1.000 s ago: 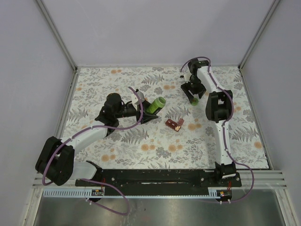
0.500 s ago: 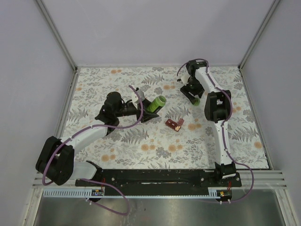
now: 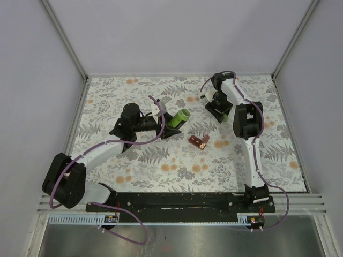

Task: Sort the pills into containers
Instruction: Adjust the lid of the pill bottle at the center of the board.

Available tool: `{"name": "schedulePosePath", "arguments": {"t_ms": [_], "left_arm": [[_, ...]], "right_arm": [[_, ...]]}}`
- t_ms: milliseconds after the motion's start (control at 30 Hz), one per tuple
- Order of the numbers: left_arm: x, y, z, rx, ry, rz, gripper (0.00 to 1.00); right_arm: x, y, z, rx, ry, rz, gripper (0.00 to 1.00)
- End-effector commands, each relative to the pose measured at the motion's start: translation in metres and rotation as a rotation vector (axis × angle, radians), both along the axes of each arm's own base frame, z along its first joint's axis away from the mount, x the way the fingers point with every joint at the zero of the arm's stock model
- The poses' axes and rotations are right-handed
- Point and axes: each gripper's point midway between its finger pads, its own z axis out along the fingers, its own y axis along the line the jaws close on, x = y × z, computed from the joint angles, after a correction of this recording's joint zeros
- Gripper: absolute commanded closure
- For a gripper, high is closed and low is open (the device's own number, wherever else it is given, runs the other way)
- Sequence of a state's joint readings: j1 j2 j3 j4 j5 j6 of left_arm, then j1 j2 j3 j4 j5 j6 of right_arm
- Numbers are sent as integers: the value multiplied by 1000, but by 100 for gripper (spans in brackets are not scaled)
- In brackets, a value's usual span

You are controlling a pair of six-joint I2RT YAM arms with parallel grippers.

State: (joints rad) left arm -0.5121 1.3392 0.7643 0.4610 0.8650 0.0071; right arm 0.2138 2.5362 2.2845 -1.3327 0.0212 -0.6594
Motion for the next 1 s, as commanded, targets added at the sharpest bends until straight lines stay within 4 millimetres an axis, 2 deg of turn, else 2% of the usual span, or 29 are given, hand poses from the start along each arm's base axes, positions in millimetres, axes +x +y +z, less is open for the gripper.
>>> {"name": "schedulePosePath", "arguments": {"t_ms": [0,267,400,533,633,767,967], "left_arm": [[2,-3,27,-41,-85,-29,100],[1,-2,28,-40,-87,-30,100],[0,-2,29,-41,-91,-32,100],[-2,-2,29,-42,-90,-36,100],[-2,-2,30,-42,-94,-38,100],[-2,-3,31,-43,-92,-44,100],[-4,-2,28,-40,-82,-50,100]], "right_arm": [[-19,9,31,75,42,57,35],[-23,3,39,54,49,67,49],[-29,3,41,59,64,67,63],[-40,18,50,147,99,50,78],[-51,35,60,248,133,34,83],[-71,62,70,408,216,22,84],[-83,72,54,468,316,11,78]]}}
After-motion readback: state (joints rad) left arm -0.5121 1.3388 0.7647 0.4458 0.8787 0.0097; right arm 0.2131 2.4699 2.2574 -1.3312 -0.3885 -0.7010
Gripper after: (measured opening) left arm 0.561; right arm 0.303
